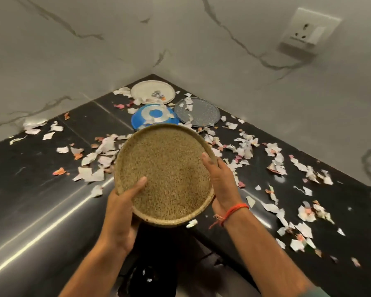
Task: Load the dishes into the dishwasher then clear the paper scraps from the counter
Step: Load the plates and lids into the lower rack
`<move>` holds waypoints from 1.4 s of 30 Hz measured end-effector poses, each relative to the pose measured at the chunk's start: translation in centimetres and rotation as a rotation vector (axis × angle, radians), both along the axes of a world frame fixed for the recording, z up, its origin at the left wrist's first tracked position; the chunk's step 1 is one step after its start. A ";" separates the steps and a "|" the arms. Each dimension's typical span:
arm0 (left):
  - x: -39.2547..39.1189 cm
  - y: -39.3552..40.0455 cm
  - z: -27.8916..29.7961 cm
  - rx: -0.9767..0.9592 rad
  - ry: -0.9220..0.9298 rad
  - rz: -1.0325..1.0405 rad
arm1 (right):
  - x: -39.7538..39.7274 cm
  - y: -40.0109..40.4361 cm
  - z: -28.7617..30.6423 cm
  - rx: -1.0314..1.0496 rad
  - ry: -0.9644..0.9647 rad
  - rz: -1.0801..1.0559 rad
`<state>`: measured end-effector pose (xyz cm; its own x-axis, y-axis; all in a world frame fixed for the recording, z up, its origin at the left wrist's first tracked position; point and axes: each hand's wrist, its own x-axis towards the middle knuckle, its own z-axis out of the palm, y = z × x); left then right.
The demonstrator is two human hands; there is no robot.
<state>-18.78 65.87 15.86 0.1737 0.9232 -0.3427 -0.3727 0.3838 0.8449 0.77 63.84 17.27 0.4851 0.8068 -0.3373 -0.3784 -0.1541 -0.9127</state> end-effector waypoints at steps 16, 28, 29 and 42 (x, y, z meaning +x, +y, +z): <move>9.9 -12.5 4.1 0.159 0.032 -0.502 | 8.6 -26.8 0.7 0.135 0.253 -0.451; 19.1 -23.5 4.6 0.241 0.078 -0.864 | 10.0 -42.2 1.2 0.252 0.268 -0.731; 20.1 -24.3 4.5 0.241 0.079 -0.891 | 10.2 -43.2 1.0 0.264 0.260 -0.774; 29.2 -31.1 4.7 0.288 0.170 -1.207 | 11.6 -50.1 0.6 0.331 0.221 -1.199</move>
